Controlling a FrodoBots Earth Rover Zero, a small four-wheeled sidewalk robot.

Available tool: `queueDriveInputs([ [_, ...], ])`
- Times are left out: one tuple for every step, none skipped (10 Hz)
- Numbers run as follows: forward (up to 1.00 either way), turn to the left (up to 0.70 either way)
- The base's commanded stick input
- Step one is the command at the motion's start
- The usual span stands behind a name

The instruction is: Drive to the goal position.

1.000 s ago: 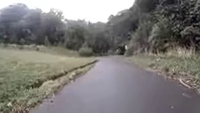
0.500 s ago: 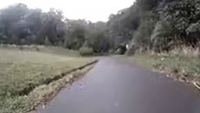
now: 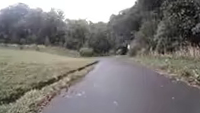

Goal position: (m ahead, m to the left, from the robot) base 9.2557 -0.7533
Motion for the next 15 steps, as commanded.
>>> queueDriveInputs([
  [0.7, 0.0],
  [0.7, 0.0],
  [0.7, 0.0],
  [0.7, -0.01],
  [0.7, 0.0],
  [0.7, 0.0],
  [0.7, 0.0],
  [0.7, 0.0],
  [0.7, 0.0],
  [0.7, 0.0],
  [0.7, 0.0],
  [0.7, 0.0],
  [0.7, -0.06],
  [0.7, -0.11],
  [0.7, -0.21],
])
